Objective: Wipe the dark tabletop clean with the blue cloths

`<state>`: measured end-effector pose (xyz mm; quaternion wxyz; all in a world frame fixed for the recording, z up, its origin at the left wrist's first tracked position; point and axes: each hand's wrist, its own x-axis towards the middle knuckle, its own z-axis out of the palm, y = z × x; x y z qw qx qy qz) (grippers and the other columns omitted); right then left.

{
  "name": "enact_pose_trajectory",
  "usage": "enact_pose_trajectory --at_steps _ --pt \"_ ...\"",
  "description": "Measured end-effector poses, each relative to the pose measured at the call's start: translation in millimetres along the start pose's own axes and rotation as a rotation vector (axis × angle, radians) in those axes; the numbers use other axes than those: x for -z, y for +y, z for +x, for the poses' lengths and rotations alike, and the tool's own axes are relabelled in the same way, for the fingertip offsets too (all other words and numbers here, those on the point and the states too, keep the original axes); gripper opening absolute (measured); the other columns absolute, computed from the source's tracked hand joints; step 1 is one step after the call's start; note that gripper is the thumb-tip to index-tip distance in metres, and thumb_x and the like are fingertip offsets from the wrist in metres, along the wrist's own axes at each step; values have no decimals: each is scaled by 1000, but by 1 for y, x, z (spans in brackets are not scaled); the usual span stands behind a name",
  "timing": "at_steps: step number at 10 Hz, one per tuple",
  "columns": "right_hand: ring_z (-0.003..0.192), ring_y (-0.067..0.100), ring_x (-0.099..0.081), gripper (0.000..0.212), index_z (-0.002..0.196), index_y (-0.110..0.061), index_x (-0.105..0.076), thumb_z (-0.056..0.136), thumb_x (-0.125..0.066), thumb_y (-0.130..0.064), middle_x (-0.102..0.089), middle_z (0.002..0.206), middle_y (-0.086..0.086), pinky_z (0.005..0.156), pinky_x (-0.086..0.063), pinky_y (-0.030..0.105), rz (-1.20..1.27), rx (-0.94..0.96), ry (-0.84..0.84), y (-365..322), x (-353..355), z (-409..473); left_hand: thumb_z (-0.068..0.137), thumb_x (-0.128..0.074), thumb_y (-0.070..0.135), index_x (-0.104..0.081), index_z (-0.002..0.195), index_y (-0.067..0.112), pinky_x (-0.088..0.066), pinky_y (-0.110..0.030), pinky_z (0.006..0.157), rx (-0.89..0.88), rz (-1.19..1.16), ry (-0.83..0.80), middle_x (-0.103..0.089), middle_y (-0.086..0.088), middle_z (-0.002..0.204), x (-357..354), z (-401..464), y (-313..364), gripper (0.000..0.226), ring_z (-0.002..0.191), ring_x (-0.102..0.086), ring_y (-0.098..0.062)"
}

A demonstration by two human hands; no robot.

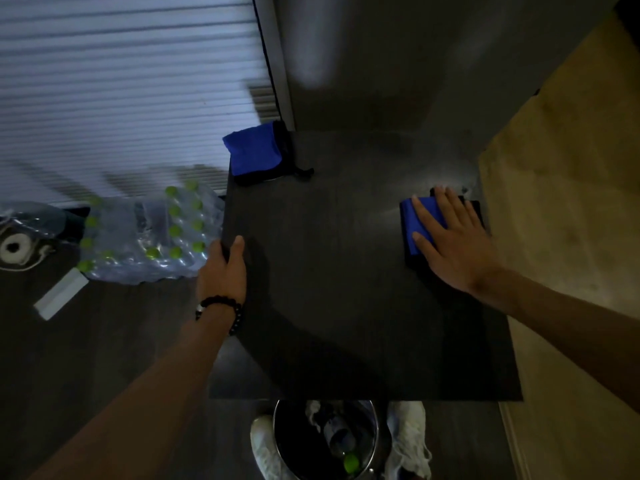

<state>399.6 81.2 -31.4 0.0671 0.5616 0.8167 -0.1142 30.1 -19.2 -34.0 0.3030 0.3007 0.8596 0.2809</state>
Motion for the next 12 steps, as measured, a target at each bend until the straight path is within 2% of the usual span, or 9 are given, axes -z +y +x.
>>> enact_pose_trajectory --at_steps 1,2,3,5,7,8,10,11,12 --pt "155 28 8 72 160 -36 6 95 4 -68 4 169 13 125 -3 51 2 -14 30 -17 4 24 91 -33 62 -49 116 22 -43 -41 81 -28 94 24 -62 -9 107 1 -3 -4 50 100 -59 -31" --pt "155 28 8 70 159 -36 7 97 -1 -66 5 169 13 125 1 48 7 -31 36 -29 7 46 91 -32 63 -49 117 22 -47 -46 88 -23 105 29 -65 -14 112 1 -3 -2 51 105 -60 -36" --pt "155 29 9 68 160 -36 7 99 -6 -64 5 169 14 125 2 48 8 -40 42 -40 9 66 91 -32 63 -49 115 24 -45 -45 87 -13 123 39 -65 -14 116 2 -3 -1 49 107 -60 -37" --pt "155 31 10 67 160 -36 7 101 -15 -60 7 169 15 124 5 48 3 -39 34 -66 16 106 89 -32 65 -47 121 25 -48 -48 90 -22 136 55 -65 -12 118 1 -4 -1 53 107 -61 -37" --pt "154 30 14 66 158 -37 12 103 -17 -58 14 168 13 123 6 48 -28 42 -17 -107 27 156 89 -32 64 -44 131 24 -48 -45 92 -43 100 30 -63 -12 123 4 -7 0 59 112 -58 -33" --pt "153 31 15 67 158 -36 14 103 -17 -58 15 168 13 124 4 50 -57 83 -51 -124 34 174 89 -35 62 -47 128 22 -49 -44 91 -49 95 36 -64 -11 119 7 -8 3 57 109 -59 -30" --pt "154 33 13 65 158 -39 13 104 -19 -56 15 168 13 124 3 53 -72 142 -73 -140 39 181 84 -35 66 -49 123 26 -51 -46 93 -25 -30 -44 -63 -3 119 9 -8 8 58 108 -59 -22" --pt "154 34 10 63 158 -41 9 105 -22 -53 10 169 12 124 2 53 8 153 -49 -135 54 167 89 -42 56 -51 126 22 -48 -44 99 -17 -117 -93 -61 -3 124 12 -5 13 52 114 -57 -20" --pt "155 33 2 63 158 -42 4 106 -29 -47 1 169 13 123 -6 51 130 169 38 -127 79 138 94 -43 48 -44 138 19 -37 -43 110 52 -142 -52 -48 -7 142 22 -3 27 53 131 -45 -24"
